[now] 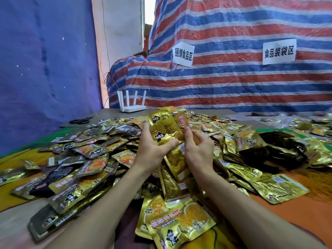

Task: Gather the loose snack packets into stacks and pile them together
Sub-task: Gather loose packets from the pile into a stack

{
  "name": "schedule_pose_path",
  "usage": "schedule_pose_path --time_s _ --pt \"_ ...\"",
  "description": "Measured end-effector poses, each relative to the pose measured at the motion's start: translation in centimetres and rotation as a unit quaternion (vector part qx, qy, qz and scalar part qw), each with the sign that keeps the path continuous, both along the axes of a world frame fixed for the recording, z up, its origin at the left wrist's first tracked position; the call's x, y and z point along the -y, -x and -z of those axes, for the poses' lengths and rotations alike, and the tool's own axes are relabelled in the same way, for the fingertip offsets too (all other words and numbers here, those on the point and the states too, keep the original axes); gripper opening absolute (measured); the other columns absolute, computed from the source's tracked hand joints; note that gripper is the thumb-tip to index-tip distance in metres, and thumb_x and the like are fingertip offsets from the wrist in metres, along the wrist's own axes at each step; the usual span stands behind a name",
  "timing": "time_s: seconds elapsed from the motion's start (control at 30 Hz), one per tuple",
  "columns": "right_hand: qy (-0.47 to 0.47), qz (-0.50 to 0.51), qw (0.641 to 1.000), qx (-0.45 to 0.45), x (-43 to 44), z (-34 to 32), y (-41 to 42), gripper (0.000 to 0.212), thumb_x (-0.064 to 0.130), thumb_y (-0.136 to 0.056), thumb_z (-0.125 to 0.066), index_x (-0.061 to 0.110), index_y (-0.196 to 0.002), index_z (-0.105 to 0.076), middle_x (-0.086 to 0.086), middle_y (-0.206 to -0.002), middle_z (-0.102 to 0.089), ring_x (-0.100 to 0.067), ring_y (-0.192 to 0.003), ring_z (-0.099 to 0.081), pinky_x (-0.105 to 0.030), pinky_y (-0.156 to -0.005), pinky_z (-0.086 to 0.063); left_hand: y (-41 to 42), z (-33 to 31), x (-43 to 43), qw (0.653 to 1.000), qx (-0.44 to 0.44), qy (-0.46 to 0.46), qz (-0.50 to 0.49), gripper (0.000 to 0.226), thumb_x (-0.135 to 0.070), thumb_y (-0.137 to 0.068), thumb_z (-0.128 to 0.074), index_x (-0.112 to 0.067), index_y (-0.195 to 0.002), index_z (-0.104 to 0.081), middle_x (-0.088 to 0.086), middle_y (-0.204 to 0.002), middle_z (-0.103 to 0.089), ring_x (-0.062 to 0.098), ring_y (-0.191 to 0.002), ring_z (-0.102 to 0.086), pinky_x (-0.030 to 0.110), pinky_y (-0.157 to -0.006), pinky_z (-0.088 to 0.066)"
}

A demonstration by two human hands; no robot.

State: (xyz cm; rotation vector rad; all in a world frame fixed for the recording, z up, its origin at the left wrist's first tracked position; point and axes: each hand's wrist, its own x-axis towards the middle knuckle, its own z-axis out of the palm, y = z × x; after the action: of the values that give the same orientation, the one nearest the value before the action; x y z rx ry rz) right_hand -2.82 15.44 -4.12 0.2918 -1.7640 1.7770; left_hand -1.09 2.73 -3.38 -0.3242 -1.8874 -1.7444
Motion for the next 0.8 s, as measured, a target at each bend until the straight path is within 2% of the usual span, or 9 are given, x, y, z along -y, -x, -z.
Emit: schedule_pose_path --time_s 0.07,0.13,0.23,0.3,0.4,0.5,0.6,0.7,0.8 --pt "0.036 0.026 0.999 -0.004 -0.3 -0.3 0.1 0.023 0.033 -0.098 -0.065 0.013 -0.09 -0.073 0.007 -0.076 -0.071 0.004 -0.068 -0.065 -0.013 -0.061 -0.048 0.0 -0.2 0.1 0.999 0.029 -0.021 0.033 0.064 -0.008 -0.076 -0.086 -0.014 -0.126 -0.047 0.01 -0.118 -0.068 0.021 -0.105 -0.069 0.035 -0.083 -0.06" --pt "0.045 0.032 0.998 -0.008 -0.5 -0.5 0.1 0.023 0.036 -0.095 -0.069 0.013 -0.09 -0.072 -0.001 -0.078 -0.072 -0.004 -0.067 -0.066 -0.017 -0.059 -0.049 0.0 -0.3 0.3 0.994 0.063 -0.042 0.076 0.065 -0.006 -0.076 -0.085 -0.016 -0.126 -0.045 0.014 -0.12 -0.067 0.029 -0.107 -0.069 0.044 -0.081 -0.061" --pt "0.026 0.015 0.999 -0.012 -0.6 -0.5 -0.1 0.028 0.037 -0.097 -0.066 0.01 -0.09 -0.072 0.003 -0.075 -0.07 0.007 -0.062 -0.06 -0.007 -0.056 -0.043 0.1 -0.3 0.4 0.987 0.083 -0.071 0.117 0.061 0.004 -0.078 -0.08 -0.023 -0.121 -0.046 0.016 -0.12 -0.065 0.023 -0.097 -0.073 0.037 -0.067 -0.061" --pt "0.039 -0.025 0.999 0.018 -0.7 -0.7 -0.1 0.03 0.029 -0.103 -0.057 0.005 -0.093 -0.071 0.002 -0.078 -0.069 0.007 -0.062 -0.058 -0.005 -0.055 -0.042 0.2 -0.6 0.5 0.992 0.061 -0.077 0.079 0.062 0.009 -0.078 -0.078 -0.026 -0.119 -0.047 0.014 -0.118 -0.065 0.016 -0.092 -0.073 0.035 -0.066 -0.061" --pt "0.064 -0.102 0.992 0.049 -0.7 -1.0 -0.2 0.021 0.003 -0.099 -0.048 0.006 -0.102 -0.069 -0.003 -0.085 -0.072 -0.009 -0.072 -0.067 -0.016 -0.058 -0.05 0.2 -1.0 0.7 0.999 0.0 -0.014 -0.029 0.062 0.001 -0.079 -0.08 -0.022 -0.125 -0.045 0.002 -0.117 -0.064 0.015 -0.104 -0.066 0.046 -0.083 -0.061" --pt "0.028 -0.104 0.994 0.004 -0.1 -0.9 -0.4 0.02 0.002 -0.101 -0.052 0.012 -0.109 -0.067 0.001 -0.09 -0.073 -0.002 -0.075 -0.07 -0.014 -0.061 -0.052 -0.2 -1.3 0.7 0.994 -0.075 -0.002 -0.08 0.063 -0.006 -0.082 -0.08 -0.027 -0.128 -0.042 -0.01 -0.116 -0.061 0.007 -0.108 -0.064 0.043 -0.089 -0.06" --pt "0.043 -0.084 0.995 -0.024 0.3 -0.8 -0.5 0.011 0.013 -0.102 -0.059 0.016 -0.1 -0.069 0.002 -0.089 -0.074 -0.006 -0.079 -0.071 -0.018 -0.067 -0.054 -0.5 -1.4 0.4 0.993 -0.101 -0.026 -0.063 0.07 -0.008 -0.084 -0.079 -0.028 -0.136 -0.036 -0.002 -0.125 -0.058 0.015 -0.116 -0.062 0.048 -0.093 -0.058" --pt "0.069 -0.071 0.995 -0.027 0.2 -0.8 -0.3 0.012 0.019 -0.101 -0.061 0.012 -0.092 -0.066 -0.004 -0.087 -0.072 -0.011 -0.078 -0.068 -0.026 -0.07 -0.056 -0.3 -1.4 0.5 0.996 -0.061 -0.058 -0.009 0.077 -0.007 -0.084 -0.079 -0.029 -0.141 -0.031 0.006 -0.136 -0.054 0.022 -0.122 -0.059 0.045 -0.088 -0.06" --pt "0.078 -0.074 0.994 -0.016 0.0 -0.7 -0.3 0.016 0.024 -0.103 -0.056 0.011 -0.094 -0.06 -0.007 -0.083 -0.067 -0.017 -0.074 -0.063 -0.038 -0.068 -0.055 0.1 -1.3 0.6 0.995 -0.009 -0.083 0.063 0.075 0.003 -0.082 -0.077 -0.022 -0.137 -0.032 0.015 -0.133 -0.056 0.032 -0.119 -0.062 0.045 -0.078 -0.062"
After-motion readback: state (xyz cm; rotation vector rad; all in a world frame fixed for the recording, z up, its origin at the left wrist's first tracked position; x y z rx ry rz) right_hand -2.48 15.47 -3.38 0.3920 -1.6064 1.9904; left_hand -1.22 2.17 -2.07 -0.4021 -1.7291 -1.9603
